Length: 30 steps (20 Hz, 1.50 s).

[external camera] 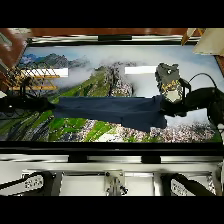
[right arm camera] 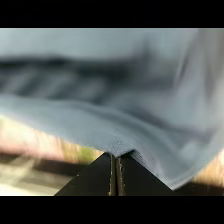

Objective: Fold the shirts.

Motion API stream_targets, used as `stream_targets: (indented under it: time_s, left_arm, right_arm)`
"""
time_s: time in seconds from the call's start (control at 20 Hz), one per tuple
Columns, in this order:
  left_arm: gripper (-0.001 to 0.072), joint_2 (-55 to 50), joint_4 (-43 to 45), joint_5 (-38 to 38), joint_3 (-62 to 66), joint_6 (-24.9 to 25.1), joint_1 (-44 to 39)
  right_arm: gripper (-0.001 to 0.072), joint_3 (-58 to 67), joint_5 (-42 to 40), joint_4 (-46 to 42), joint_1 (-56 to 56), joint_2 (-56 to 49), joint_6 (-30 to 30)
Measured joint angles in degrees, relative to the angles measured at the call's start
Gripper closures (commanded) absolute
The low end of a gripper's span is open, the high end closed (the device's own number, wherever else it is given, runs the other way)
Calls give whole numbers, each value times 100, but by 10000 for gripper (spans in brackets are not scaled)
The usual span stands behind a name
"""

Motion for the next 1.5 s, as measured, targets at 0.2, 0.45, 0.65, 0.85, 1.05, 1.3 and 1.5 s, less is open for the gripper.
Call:
stream_targets:
  time_s: [0.2,0.45,0.65,0.85,1.05,1.3,1.5]
  left_arm:
    - [674,-640,-361,356,610,-278,-144]
    - [673,-1320,-522,533,977,-498,-295]
    - [-10,-1639,-549,612,1043,-562,-378]
    - [-10,-1744,-570,339,1167,-632,-367]
    - [-10,-1729,-570,-205,1397,-658,-284]
    - [-9,-1587,-579,-758,1480,-673,-466]
    - [-10,-1390,-581,-890,1495,-673,-723]
  right_arm:
    - [641,1193,210,7,4,-1126,70]
    - [639,2282,557,42,7,-2267,140]
    - [213,2616,708,114,4,-2813,166]
    - [21,2804,389,-114,-72,-2846,-63]
    - [20,2863,-529,-804,-308,-2677,-225]
    - [20,2575,-1049,-570,-446,-2903,-387]
    - [20,2492,-916,-284,-374,-3200,-400]
